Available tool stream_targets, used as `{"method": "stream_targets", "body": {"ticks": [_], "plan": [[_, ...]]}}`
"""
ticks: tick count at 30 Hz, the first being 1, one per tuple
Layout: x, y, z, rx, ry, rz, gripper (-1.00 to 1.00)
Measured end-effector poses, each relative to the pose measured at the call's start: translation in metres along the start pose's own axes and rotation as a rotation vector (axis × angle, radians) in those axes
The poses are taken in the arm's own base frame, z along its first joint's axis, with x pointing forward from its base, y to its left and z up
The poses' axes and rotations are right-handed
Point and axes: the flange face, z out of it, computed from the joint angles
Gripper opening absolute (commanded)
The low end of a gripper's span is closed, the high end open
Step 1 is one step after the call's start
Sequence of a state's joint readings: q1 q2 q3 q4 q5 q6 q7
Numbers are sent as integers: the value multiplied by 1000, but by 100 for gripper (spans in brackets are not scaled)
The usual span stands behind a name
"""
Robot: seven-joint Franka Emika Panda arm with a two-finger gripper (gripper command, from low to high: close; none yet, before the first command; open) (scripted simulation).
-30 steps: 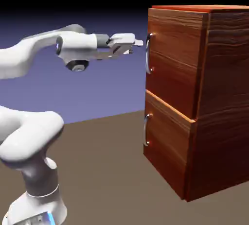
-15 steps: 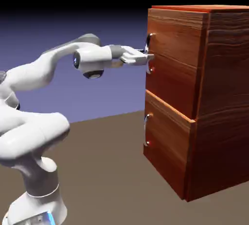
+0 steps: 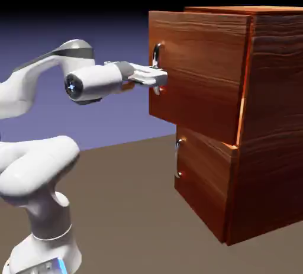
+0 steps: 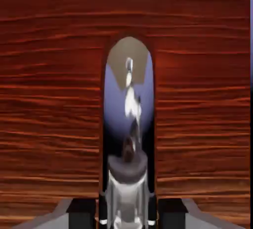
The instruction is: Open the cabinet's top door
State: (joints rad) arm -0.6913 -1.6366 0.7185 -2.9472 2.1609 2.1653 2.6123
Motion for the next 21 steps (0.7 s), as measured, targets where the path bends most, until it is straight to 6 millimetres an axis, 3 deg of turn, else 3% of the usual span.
{"method": "stream_targets", "body": {"ticks": [7, 21], "plan": [[-17, -17, -39, -103, 102, 0, -100], [-56, -57, -98, -287, 286, 0, -100]]}}
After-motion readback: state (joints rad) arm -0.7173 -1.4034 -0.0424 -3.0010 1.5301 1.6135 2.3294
